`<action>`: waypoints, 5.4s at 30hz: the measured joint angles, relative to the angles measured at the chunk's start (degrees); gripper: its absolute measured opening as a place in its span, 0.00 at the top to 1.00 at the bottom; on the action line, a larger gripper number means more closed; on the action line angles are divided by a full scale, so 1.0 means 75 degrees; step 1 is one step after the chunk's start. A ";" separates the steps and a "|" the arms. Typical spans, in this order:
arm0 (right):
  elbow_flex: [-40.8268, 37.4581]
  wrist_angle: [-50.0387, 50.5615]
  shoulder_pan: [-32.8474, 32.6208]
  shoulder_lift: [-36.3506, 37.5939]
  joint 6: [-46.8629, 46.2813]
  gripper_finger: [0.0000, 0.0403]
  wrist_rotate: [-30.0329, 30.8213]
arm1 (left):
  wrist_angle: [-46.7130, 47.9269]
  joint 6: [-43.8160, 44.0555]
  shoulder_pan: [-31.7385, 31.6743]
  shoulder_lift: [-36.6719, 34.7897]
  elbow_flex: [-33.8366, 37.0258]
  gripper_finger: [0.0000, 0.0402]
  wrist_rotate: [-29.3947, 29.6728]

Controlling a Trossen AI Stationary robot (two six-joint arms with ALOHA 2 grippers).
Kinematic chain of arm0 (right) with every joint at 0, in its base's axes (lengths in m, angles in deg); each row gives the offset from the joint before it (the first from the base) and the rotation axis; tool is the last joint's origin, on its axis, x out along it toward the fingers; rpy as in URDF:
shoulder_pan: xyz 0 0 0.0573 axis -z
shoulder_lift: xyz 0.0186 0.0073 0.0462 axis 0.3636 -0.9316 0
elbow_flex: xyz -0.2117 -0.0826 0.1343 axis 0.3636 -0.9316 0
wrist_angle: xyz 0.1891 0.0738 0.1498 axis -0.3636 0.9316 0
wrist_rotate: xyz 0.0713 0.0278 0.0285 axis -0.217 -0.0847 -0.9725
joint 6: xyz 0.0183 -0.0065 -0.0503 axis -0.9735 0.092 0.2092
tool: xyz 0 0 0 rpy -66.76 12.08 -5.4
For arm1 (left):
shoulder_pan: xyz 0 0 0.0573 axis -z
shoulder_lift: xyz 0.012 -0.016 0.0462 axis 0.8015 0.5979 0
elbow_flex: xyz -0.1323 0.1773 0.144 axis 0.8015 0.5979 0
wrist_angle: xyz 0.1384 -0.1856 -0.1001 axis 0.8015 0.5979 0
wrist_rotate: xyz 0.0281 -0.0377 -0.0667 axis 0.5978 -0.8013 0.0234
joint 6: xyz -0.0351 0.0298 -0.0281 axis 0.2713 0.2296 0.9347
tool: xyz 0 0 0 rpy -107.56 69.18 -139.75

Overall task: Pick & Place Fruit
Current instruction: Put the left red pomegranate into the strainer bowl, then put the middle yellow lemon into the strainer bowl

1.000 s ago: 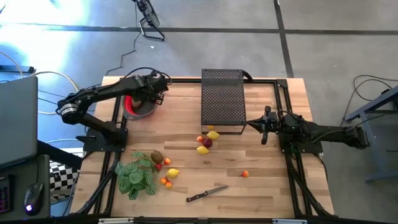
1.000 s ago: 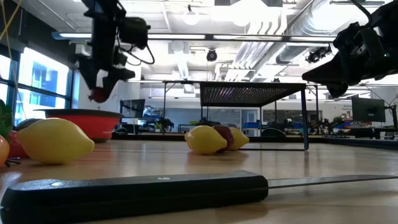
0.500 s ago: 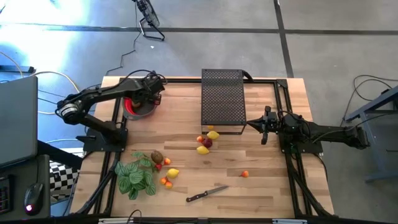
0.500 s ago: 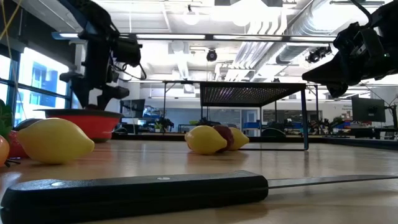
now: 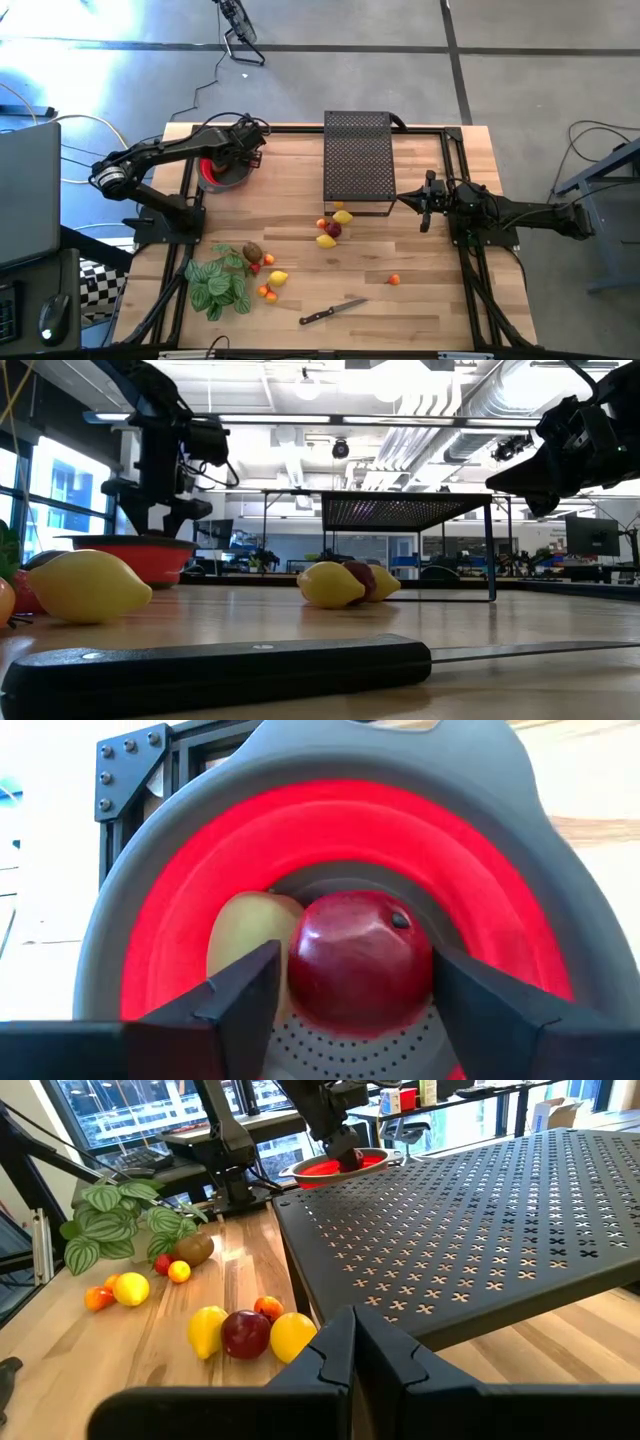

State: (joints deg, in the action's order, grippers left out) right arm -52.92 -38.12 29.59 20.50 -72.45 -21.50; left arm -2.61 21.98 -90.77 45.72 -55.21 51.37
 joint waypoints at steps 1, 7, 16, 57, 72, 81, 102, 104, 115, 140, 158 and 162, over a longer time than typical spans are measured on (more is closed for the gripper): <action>-0.0003 0.0000 0.0000 0.0000 0.0000 1.00 0.0000 | 0.0016 0.0000 -0.0002 0.0000 0.0000 0.36 0.0000; 0.0000 0.0000 0.0000 0.0000 0.0000 1.00 -0.0002 | 0.0017 0.0000 -0.0003 0.0000 0.0000 0.24 0.0166; -0.0002 0.0000 0.0000 0.0000 0.0003 1.00 0.0000 | 0.0028 -0.0526 0.0051 0.0000 -0.0098 0.27 0.0163; -0.0002 0.0000 0.0000 0.0001 -0.0003 1.00 -0.0006 | -0.0667 -0.1781 0.4694 -0.1912 -0.0458 0.70 -0.0580; -0.0002 0.0000 -0.0002 0.0003 0.0000 1.00 -0.0006 | -0.3631 -0.3589 0.6241 -0.1883 -0.0458 0.70 -0.1103; 0.0000 0.0000 -0.0001 0.0002 0.0000 1.00 -0.0026 | -0.3960 -0.4363 0.6701 -0.1754 -0.0458 0.70 -0.1433; 0.0000 0.0000 -0.0003 0.0003 0.0000 1.00 -0.0029 | -0.3929 -0.4507 0.6703 -0.1609 -0.0455 0.70 -0.1221; -0.0003 0.0003 -0.0003 0.0003 0.0000 1.00 -0.0029 | -0.3932 -0.4460 0.6703 -0.1609 -0.0455 0.70 -0.1142; 0.0000 0.0003 -0.0003 0.0003 0.0002 1.00 -0.0030 | -0.3936 -0.4132 0.6703 -0.1609 -0.0455 0.58 -0.1119; 0.0000 0.0003 -0.0001 0.0003 0.0195 1.00 -0.0020 | -0.4573 -0.4339 0.6703 -0.1521 -0.0455 0.26 -0.1804; -0.0003 0.0000 0.0000 0.0003 0.0195 1.00 -0.0026 | -0.5797 -0.4536 0.6703 0.0045 -0.0466 0.26 -0.1801; -0.0001 0.0000 -0.0002 0.0002 0.0195 1.00 -0.0026 | -0.6152 -0.4488 0.6703 0.0607 -0.0458 0.26 -0.1807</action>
State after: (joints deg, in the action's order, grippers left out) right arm -52.92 -38.12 29.58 20.51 -70.99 -21.70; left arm -48.75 -11.68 -40.50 50.27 -58.64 37.82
